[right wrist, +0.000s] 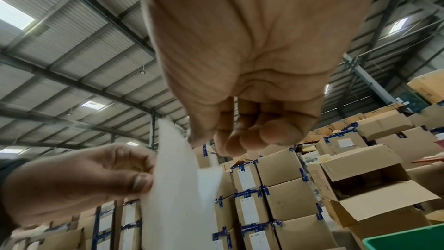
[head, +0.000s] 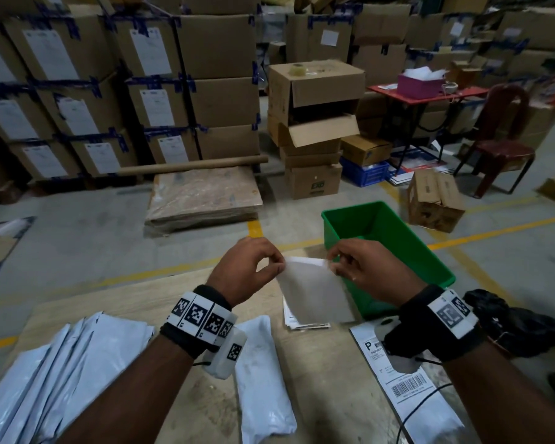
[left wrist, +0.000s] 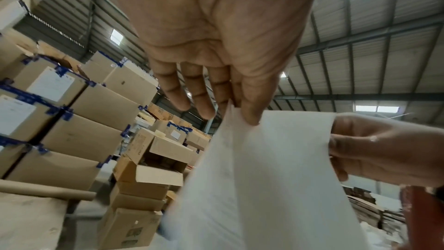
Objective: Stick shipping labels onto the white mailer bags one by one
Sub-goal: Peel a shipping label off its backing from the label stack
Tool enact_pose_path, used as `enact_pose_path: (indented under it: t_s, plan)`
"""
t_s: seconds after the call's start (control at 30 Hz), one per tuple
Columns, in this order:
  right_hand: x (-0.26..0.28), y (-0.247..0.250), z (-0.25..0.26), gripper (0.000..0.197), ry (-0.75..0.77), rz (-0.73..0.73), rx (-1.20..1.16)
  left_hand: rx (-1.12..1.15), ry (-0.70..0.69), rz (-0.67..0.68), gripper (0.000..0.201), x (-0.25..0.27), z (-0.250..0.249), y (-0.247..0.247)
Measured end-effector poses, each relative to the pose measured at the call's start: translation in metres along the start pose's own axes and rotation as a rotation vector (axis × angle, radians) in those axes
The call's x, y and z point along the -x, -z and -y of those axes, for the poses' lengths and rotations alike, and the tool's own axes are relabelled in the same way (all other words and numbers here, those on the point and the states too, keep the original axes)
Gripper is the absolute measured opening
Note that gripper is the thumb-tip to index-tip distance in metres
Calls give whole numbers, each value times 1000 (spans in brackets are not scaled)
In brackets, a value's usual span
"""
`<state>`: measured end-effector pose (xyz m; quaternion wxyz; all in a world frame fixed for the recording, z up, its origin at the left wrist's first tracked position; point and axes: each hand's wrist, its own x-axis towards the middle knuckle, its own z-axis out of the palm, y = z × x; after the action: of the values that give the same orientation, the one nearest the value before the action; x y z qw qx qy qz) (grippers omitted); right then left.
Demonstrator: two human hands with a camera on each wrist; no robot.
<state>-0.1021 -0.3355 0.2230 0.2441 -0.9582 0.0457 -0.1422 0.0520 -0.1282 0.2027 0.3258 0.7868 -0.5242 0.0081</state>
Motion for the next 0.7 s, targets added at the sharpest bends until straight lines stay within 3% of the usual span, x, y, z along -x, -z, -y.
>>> enact_pose_path:
  t_s: [0.13, 0.3, 0.43, 0.57, 0.7]
  plan:
    - [4, 8, -8, 14, 3, -69, -41, -11, 42, -39, 13, 2, 5, 9]
    - [0, -2, -1, 34, 52, -64, -101, 3, 48, -28, 12, 0, 1, 7]
    - [-7, -12, 1, 8, 65, -109, -79, -7, 54, -10, 5, -1, 0, 1]
    - [-5, -6, -10, 21, 15, -92, -45, 34, 103, -26, 26, -3, 8, -3]
    - [4, 15, -50, 25, -179, -216, 48, 7, 136, -58, 26, -8, 14, -11]
